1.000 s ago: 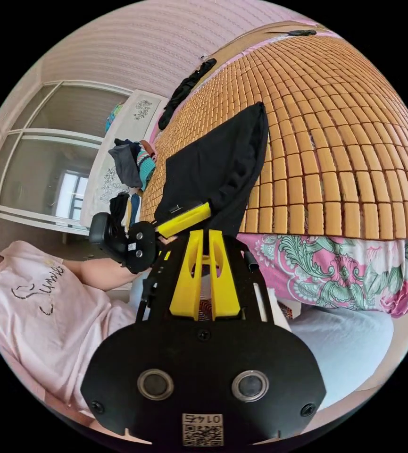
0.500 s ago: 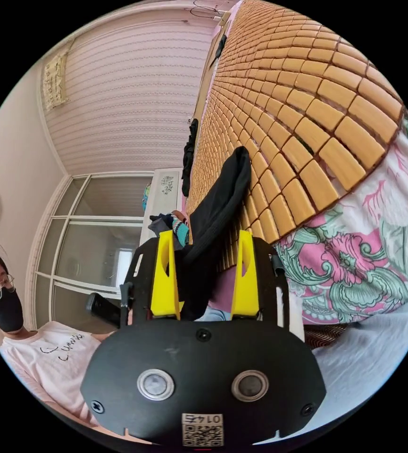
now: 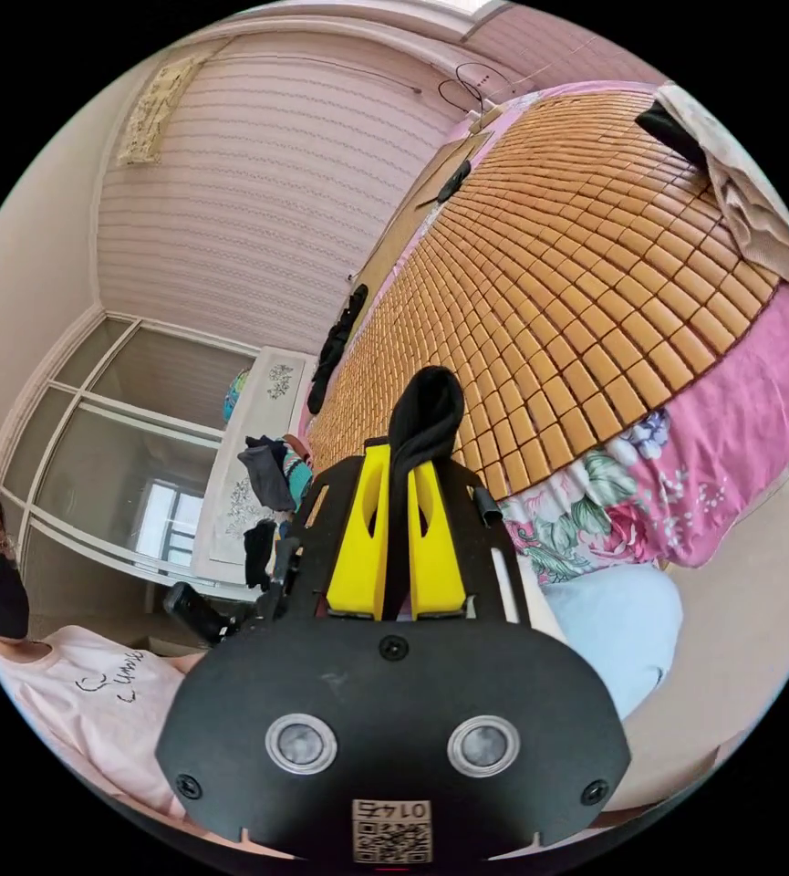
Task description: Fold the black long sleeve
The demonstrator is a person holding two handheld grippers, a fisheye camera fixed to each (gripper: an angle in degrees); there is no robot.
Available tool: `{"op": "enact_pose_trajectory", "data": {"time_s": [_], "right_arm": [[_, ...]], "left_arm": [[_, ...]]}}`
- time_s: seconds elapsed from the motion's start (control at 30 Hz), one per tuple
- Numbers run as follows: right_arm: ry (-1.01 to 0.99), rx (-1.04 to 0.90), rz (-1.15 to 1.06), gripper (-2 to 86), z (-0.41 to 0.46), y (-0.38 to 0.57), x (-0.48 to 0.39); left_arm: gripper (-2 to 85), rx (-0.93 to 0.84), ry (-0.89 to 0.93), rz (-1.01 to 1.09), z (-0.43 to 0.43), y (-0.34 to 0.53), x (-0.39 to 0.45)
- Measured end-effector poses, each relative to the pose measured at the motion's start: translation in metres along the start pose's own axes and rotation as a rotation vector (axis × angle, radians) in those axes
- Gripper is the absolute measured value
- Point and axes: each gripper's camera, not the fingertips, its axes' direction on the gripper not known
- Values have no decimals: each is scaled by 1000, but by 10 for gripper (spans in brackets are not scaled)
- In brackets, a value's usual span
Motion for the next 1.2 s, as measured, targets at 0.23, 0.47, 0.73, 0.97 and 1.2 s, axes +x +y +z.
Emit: {"op": "enact_pose_trajectory", "data": {"time_s": [0.23, 0.47, 0.73, 0.97, 1.2], "right_arm": [[63, -235, -193, 18, 104, -31, -97], [219, -439, -279, 54, 241, -28, -154], [275, -435, -500, 81, 238, -41, -201], [477, -704, -703, 176, 292, -32, -218], [532, -871, -751, 137, 329, -3, -226]], "left_arm": [[14, 81, -199, -250, -46, 25, -53], [40, -51, -307, -531, -42, 63, -118], [79, -147, -348, -744, -69, 89, -148], [124, 18, -437, -677, -92, 83, -143], [144, -68, -451, -646, -52, 70, -155]]}}
